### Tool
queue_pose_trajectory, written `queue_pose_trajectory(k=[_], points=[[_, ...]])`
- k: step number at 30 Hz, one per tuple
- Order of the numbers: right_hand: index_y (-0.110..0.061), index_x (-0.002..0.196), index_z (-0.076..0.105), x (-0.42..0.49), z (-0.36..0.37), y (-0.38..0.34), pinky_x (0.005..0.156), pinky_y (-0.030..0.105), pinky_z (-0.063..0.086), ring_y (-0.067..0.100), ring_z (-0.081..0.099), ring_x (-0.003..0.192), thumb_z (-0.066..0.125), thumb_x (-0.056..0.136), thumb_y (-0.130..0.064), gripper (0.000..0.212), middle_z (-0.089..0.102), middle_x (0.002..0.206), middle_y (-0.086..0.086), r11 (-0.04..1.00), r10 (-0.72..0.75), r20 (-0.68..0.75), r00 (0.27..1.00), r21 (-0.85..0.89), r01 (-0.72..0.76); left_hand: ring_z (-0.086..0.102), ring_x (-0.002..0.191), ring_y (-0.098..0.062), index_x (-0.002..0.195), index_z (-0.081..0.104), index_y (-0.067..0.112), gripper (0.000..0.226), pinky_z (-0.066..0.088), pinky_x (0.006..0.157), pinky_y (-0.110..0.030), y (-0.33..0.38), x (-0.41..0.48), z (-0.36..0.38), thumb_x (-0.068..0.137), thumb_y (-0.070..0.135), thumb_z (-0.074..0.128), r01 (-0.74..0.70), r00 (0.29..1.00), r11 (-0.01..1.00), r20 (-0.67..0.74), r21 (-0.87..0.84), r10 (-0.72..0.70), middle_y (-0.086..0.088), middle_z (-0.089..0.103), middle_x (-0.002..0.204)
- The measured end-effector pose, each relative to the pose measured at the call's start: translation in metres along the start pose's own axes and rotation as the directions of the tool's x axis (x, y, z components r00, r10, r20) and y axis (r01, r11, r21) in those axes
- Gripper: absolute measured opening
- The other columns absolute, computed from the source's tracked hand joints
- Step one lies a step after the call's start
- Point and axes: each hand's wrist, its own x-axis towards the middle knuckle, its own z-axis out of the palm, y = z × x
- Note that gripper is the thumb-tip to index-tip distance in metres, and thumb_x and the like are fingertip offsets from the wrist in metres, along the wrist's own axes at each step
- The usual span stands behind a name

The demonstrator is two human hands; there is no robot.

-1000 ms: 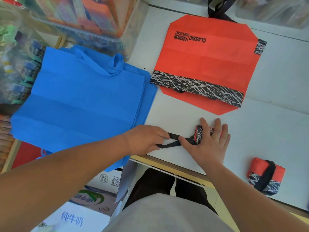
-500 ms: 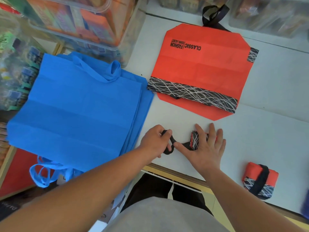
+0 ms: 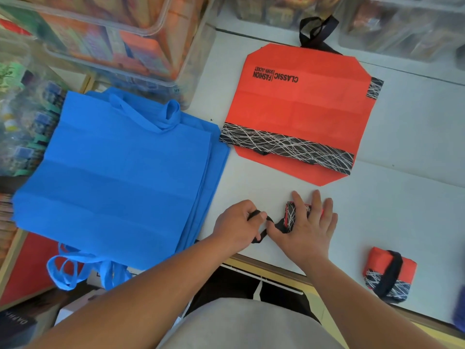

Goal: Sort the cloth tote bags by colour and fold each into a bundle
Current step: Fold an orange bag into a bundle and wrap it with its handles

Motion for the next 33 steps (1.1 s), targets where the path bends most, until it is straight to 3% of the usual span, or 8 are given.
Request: queue_pose_trajectory(k=[9,13,16,18,21,24,27,33], points=[[-0.048,0.154,0.014,0.0,-0.004,0.012,0.121,0.057,-0.007,0.036,-0.019,0.152,0.018,0.087,-0.084,0.077,-0.008,0.168,0.002,0.996,-0.092,0.079,0.993,-0.017,0.093,0.064,0.067,-0.003,0.088,0.057,0.029,0.03,0.046,0.064,-0.027,0.019,0.001,-0.009,0.1,0.055,0.048,0.011,1.0,0.997,-0.003,0.071,-0.01,0.012,0.072,0.063],[-0.051,0.157,0.006,-0.002,-0.013,0.02,0.123,0.056,-0.006,0.029,-0.019,0.153,-0.013,0.09,-0.073,0.073,-0.012,0.169,-0.002,0.984,-0.153,0.103,0.983,0.111,0.141,0.06,0.054,0.001,0.086,0.057,0.028,0.033,0.045,0.059,-0.027,0.02,0.001,-0.011,0.101,0.055,0.045,0.023,0.999,0.993,-0.052,0.119,-0.017,0.012,0.071,0.06],[-0.038,0.159,0.025,-0.01,-0.017,0.024,0.116,0.061,0.028,0.041,0.021,0.147,0.028,0.104,-0.055,0.057,0.014,0.165,0.016,0.982,-0.097,-0.092,0.991,0.152,0.11,0.054,0.044,0.004,0.085,0.057,0.027,0.033,0.048,0.059,-0.027,0.023,0.0,-0.007,0.1,0.054,0.045,0.026,0.999,0.991,-0.044,0.135,-0.02,0.013,0.07,0.059],[-0.027,0.157,0.031,-0.014,-0.024,0.021,0.1,0.055,0.044,0.038,0.042,0.127,0.056,0.096,-0.057,0.072,0.036,0.149,0.017,0.976,0.094,-0.178,0.98,0.211,-0.055,0.053,0.044,0.005,0.086,0.058,0.027,0.033,0.05,0.061,-0.027,0.026,-0.001,-0.003,0.1,0.053,0.046,0.024,0.999,0.989,-0.042,0.148,-0.018,0.014,0.07,0.059],[-0.015,0.141,0.043,-0.012,-0.037,0.016,0.09,0.046,0.047,0.035,0.051,0.114,0.073,0.079,-0.065,0.084,0.045,0.128,0.011,0.824,0.378,0.032,0.925,0.443,-0.352,0.055,0.043,0.002,0.086,0.058,0.027,0.031,0.054,0.055,-0.03,0.032,-0.003,0.0,0.1,0.053,0.047,0.027,0.998,0.993,-0.054,0.117,-0.021,0.013,0.071,0.06],[-0.01,0.119,0.056,-0.001,-0.044,0.018,0.075,0.034,0.05,0.026,0.06,0.089,0.083,0.076,-0.051,0.066,0.058,0.111,0.009,0.594,0.459,0.194,0.867,0.658,-0.462,0.058,0.047,-0.005,0.087,0.058,0.027,0.03,0.057,0.048,-0.028,0.035,-0.007,0.001,0.099,0.053,0.049,0.038,0.997,0.996,-0.067,0.081,-0.032,0.012,0.071,0.061],[-0.013,0.097,0.068,0.001,-0.064,0.021,0.073,0.042,0.06,0.026,0.066,0.079,0.083,0.082,-0.03,0.027,0.072,0.096,0.015,0.402,0.355,0.327,0.876,0.793,-0.459,0.062,0.048,-0.011,0.086,0.058,0.028,0.029,0.054,0.044,-0.027,0.037,-0.01,-0.003,0.098,0.054,0.051,0.048,0.997,0.998,-0.07,0.05,-0.044,0.007,0.072,0.062],[-0.024,0.097,0.068,-0.046,-0.154,0.037,0.07,0.016,0.05,0.008,0.068,0.08,0.084,0.08,-0.008,0.028,0.073,0.086,-0.008,0.574,-0.182,0.122,0.976,0.819,0.005,0.059,0.048,-0.024,0.089,0.062,0.021,0.031,0.049,0.043,-0.029,0.059,-0.03,-0.01,0.095,0.052,0.059,0.05,0.998,0.996,0.054,-0.079,-0.046,-0.004,0.071,0.063]])
